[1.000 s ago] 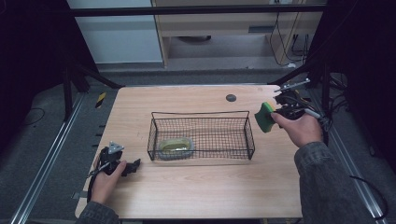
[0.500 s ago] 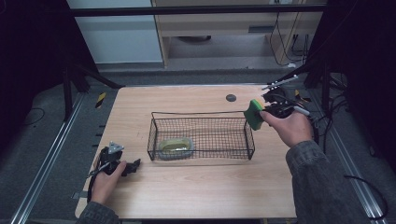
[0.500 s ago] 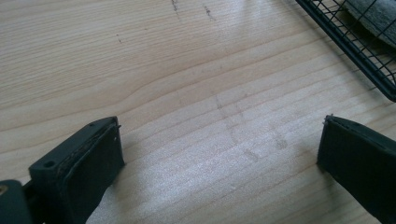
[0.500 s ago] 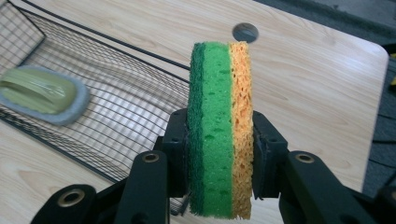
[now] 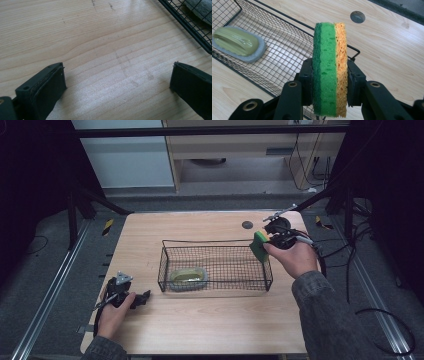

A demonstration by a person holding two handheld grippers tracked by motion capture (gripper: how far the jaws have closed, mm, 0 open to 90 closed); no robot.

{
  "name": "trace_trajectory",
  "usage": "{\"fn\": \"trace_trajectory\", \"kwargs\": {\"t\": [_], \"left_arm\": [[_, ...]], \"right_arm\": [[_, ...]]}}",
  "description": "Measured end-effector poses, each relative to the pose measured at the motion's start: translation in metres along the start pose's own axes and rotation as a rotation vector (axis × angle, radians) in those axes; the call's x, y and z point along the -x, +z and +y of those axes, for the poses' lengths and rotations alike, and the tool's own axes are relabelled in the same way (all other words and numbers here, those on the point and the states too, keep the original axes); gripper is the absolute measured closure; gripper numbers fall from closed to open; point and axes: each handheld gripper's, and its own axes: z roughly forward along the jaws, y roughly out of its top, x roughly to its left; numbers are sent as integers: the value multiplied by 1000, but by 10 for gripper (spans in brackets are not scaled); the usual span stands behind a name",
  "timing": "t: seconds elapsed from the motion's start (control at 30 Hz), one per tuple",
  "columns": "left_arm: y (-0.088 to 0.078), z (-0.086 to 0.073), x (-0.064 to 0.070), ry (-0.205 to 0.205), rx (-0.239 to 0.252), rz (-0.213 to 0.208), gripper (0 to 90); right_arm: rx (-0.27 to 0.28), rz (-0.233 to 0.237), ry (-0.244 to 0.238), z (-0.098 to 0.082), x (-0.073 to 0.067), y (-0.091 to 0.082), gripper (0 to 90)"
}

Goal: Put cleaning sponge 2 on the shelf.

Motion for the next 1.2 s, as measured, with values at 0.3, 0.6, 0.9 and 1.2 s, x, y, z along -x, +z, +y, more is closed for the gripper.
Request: {"fn": "trace_trajectory", "kwargs": {"t": [0.3, 0.6, 0.9, 1.2], "left_arm": [[0, 0, 0, -5, 3, 1, 0], [1, 0, 0, -4, 2, 3, 0], [1, 0, 0, -2, 2, 3, 0], [1, 0, 0, -2, 2, 3, 0]], "right_arm": [[-16, -1, -19, 1, -8, 19, 645], [-30, -3, -14, -12, -8, 33, 645], [-62, -20, -17, -18, -6, 48, 645], [-94, -48, -34, -17, -3, 66, 644]]}}
